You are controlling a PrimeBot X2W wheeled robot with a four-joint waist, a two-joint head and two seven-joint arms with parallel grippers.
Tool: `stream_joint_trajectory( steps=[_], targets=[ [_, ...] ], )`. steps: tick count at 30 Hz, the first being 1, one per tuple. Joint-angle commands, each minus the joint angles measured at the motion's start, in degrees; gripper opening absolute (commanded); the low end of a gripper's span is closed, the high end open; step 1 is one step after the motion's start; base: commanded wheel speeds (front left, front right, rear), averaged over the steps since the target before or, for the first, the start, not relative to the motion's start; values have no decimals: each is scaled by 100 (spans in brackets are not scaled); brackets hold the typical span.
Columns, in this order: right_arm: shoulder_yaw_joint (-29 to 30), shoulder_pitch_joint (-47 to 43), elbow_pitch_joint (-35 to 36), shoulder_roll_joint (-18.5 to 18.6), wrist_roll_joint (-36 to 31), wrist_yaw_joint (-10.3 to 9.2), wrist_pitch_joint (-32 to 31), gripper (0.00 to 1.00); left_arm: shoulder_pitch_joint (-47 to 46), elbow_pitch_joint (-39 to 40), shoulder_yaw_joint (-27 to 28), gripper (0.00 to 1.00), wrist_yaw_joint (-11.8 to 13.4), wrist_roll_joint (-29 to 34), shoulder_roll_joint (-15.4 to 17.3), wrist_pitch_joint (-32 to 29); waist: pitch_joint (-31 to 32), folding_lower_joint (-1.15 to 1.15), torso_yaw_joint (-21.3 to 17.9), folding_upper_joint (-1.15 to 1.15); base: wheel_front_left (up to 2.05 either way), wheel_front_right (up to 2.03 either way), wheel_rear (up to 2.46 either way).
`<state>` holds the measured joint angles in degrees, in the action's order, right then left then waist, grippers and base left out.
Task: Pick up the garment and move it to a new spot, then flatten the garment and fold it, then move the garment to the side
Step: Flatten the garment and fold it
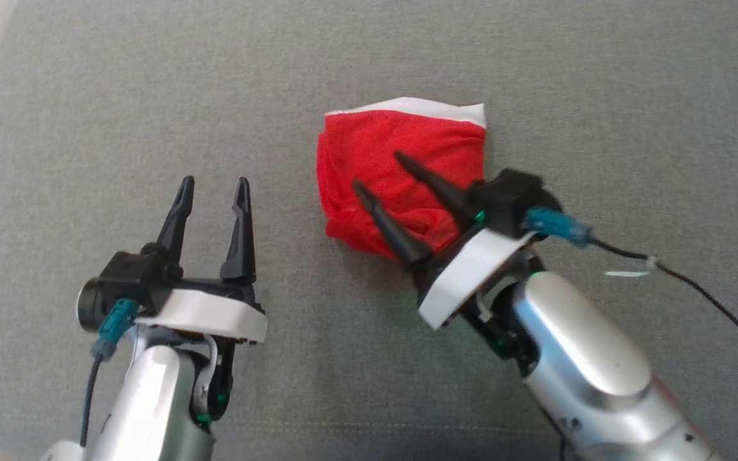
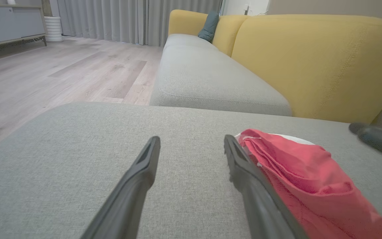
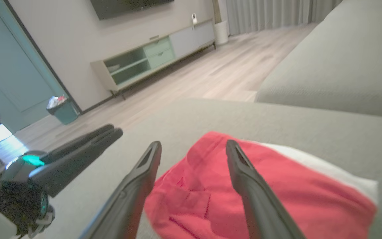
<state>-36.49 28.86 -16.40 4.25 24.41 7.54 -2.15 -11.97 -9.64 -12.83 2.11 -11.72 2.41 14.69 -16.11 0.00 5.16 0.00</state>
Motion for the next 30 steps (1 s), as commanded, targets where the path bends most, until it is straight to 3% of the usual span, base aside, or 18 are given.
stream_joint_trajectory(
  steps=[1,14,21,30],
  targets=[
    [70,28,277,-110,-65,-5,118,100,-115,149,183,100,43,31,47,30,40,0,-56,0,0,0,0],
    [2673,-1417,1399,364,-901,-5,300,100,20,196,424,100,30,196,193,30,195,0,-480,0,0,0,0],
    [3285,-2121,1779,287,-1072,-5,163,100,124,182,464,100,27,207,277,30,311,0,-618,0,0,0,0],
    [3353,-2336,2046,164,-1107,-5,40,100,184,189,445,100,53,181,333,30,357,0,-659,0,0,0,0]
  ],
)
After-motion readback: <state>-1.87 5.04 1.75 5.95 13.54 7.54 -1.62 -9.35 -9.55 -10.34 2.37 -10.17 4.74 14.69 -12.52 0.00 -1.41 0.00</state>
